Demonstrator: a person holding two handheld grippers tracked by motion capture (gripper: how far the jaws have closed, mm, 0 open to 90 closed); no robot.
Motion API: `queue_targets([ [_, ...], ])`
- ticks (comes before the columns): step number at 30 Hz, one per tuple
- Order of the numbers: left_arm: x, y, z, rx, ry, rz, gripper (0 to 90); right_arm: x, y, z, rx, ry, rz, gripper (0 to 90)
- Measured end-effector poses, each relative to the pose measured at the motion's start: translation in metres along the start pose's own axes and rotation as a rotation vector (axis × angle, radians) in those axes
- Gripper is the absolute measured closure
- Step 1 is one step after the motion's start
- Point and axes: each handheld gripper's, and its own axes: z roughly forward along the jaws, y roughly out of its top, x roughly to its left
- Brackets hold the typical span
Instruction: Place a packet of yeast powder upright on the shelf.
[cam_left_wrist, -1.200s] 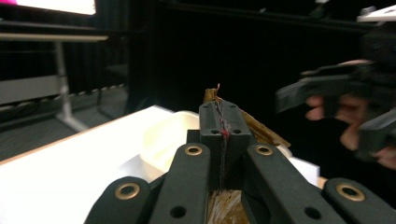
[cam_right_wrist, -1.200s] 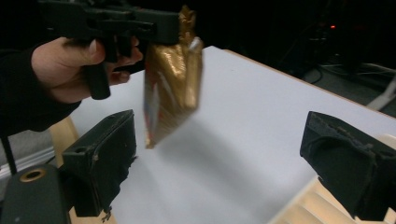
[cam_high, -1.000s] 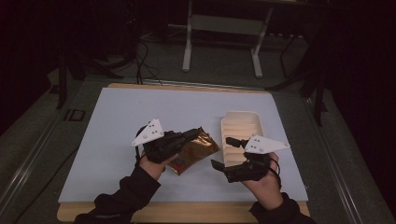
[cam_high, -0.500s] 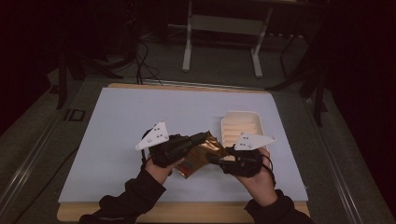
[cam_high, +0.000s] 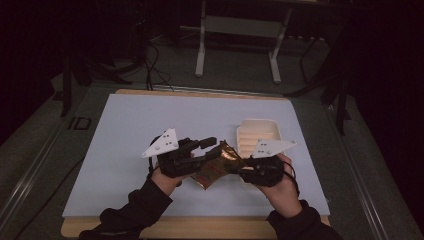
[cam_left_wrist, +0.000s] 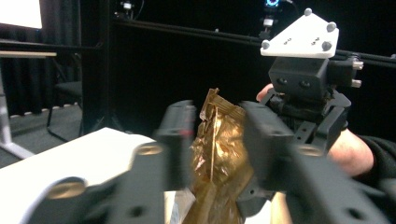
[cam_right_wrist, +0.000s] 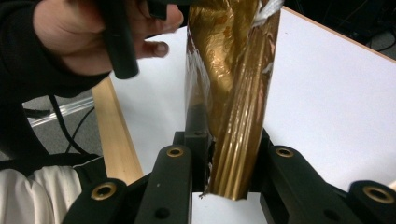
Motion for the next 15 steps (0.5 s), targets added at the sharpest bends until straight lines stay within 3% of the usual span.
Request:
queue_targets([
  [4,0.001,0.002,-0.006,0.002,0.028,0.003,29.1,-0.007,0.003,-0.006,0.01,-0.003,-0.002,78.5],
  [5,0.001,0.002,-0.008,0.001,0.053,0.005,23.4,-0.01,0.004,-0.007,0.012,-0.007,-0.005,78.5],
  [7,0.003,0.002,-0.013,0.007,0.059,-0.007,15.0,-0.014,0.006,-0.011,0.026,-0.012,-0.017,78.6],
  [8,0.003,0.002,-0.016,0.019,0.073,-0.014,14.2,-0.017,0.006,-0.013,0.027,-0.016,-0.024,78.6],
  [11,0.0,-0.001,-0.025,0.001,0.152,0.028,5.4,-0.025,0.01,-0.019,0.03,-0.031,-0.04,78.7],
  [14,0.001,-0.004,-0.031,0.015,0.183,0.008,4.3,-0.033,0.015,-0.027,0.032,-0.052,-0.071,78.7],
  [15,0.003,-0.007,-0.037,0.045,0.191,-0.01,4.3,-0.036,0.017,-0.029,0.035,-0.057,-0.09,78.7],
])
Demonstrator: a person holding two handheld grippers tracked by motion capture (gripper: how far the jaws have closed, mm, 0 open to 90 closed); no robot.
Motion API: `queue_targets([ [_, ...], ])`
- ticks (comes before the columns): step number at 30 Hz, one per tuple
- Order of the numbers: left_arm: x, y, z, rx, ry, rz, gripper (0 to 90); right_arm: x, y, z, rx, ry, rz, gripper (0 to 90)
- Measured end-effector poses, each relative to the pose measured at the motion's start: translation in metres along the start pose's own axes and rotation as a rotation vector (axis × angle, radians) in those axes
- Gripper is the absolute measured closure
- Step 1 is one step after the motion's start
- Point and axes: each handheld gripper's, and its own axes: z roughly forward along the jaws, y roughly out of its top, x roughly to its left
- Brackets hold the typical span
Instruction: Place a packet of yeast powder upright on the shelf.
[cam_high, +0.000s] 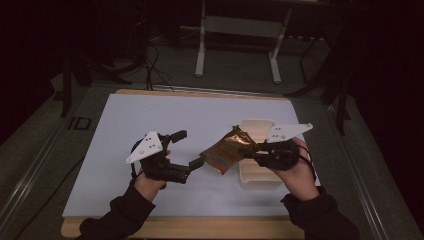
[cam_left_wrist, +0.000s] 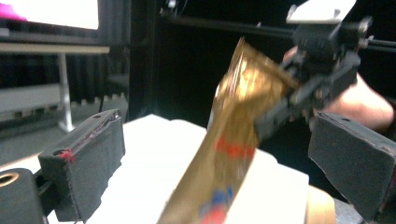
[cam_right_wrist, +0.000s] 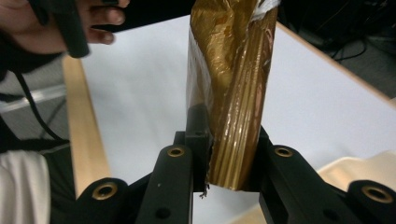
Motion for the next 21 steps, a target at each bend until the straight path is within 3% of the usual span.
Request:
queue_targets([
  [5,0.005,-0.016,-0.012,0.051,0.015,-0.012,4.3,-0.015,0.004,-0.012,0.002,-0.018,-0.071,78.7],
  [12,0.009,-0.039,-0.028,0.106,0.02,-0.006,4.3,-0.032,0.003,-0.029,0.007,-0.009,-0.188,78.7],
  [16,0.011,-0.048,-0.035,0.127,0.043,0.018,4.3,-0.037,-0.002,-0.039,0.025,0.007,-0.216,78.8],
  [21,0.014,-0.055,-0.038,0.127,0.052,0.001,4.3,-0.041,-0.011,-0.052,0.024,0.013,-0.236,78.8],
])
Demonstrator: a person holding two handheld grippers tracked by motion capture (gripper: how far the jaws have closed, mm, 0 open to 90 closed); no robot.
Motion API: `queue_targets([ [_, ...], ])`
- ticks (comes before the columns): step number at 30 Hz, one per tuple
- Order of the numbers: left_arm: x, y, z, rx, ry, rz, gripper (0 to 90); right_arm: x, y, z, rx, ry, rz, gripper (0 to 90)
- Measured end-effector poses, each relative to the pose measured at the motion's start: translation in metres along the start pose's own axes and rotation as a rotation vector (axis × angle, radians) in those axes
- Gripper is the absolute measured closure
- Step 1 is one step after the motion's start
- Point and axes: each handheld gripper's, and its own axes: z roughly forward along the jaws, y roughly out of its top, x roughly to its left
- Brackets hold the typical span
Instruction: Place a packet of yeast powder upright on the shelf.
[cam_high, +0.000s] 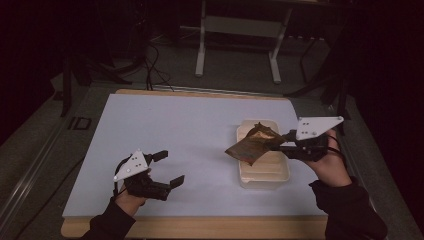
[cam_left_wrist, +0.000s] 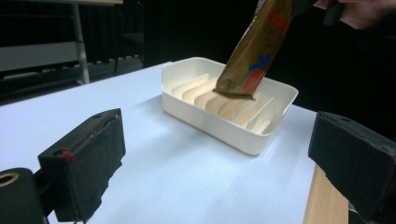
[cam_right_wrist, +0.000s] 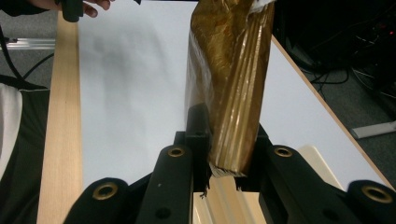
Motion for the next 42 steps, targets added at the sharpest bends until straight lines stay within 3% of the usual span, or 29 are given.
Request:
queue_targets([
  [2,0.001,-0.002,0.0,0.005,-0.003,-0.004,4.3,0.0,-0.005,-0.003,0.01,0.006,-0.027,78.9],
  [11,0.001,-0.003,0.002,-0.002,-0.001,-0.027,4.3,-0.005,-0.025,-0.005,0.05,0.022,-0.028,78.8],
  [13,-0.001,-0.002,0.002,-0.009,-0.011,-0.018,4.3,-0.007,-0.032,-0.006,0.083,-0.01,-0.074,78.8],
  [20,0.001,-0.005,0.002,-0.005,-0.007,-0.026,4.3,-0.008,-0.037,-0.011,0.069,0.02,-0.06,78.9],
  [26,0.004,-0.007,0.001,-0.008,-0.001,-0.032,4.3,-0.004,-0.041,-0.012,0.115,0.035,-0.085,78.9],
  [36,0.005,-0.01,0.002,-0.001,-0.004,-0.033,4.3,-0.005,-0.049,0.016,0.132,0.107,-0.033,76.3],
  [42,0.005,-0.012,0.002,-0.003,-0.003,-0.038,4.3,-0.008,-0.048,0.021,0.097,0.093,0.038,70.0],
])
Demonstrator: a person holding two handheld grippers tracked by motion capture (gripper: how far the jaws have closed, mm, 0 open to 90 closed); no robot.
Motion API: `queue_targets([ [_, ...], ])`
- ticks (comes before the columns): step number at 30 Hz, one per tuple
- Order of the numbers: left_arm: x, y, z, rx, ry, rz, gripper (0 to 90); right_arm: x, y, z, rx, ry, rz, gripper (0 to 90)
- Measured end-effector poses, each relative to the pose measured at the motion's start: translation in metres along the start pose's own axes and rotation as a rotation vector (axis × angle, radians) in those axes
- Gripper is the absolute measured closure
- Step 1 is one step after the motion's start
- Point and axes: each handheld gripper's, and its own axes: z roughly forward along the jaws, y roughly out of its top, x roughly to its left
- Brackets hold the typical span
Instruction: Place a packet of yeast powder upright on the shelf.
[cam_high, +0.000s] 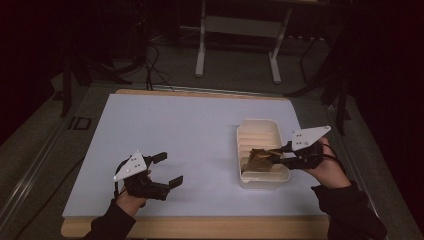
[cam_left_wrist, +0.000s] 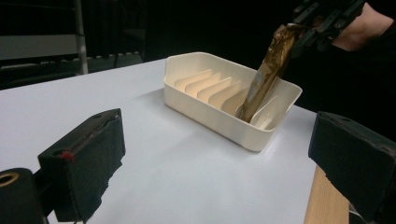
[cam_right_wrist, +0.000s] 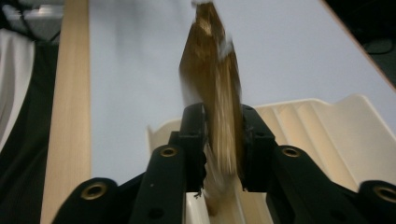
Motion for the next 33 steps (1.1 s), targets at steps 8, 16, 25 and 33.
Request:
queue_targets([
  [8,-0.001,-0.003,0.002,-0.004,0.001,0.034,4.3,0.001,0.014,-0.014,-0.1,-0.046,0.112,56.8],
  [16,-0.001,-0.003,0.002,-0.001,-0.009,0.03,4.3,0.009,0.031,-0.018,-0.165,-0.085,0.156,52.2],
  [25,-0.002,-0.004,0.002,0.007,-0.015,0.022,4.3,0.023,0.046,-0.007,-0.189,-0.09,0.168,46.0],
  [33,-0.002,-0.008,0.002,0.014,-0.015,0.023,4.3,0.048,0.057,0.016,-0.211,-0.059,0.144,42.4],
])
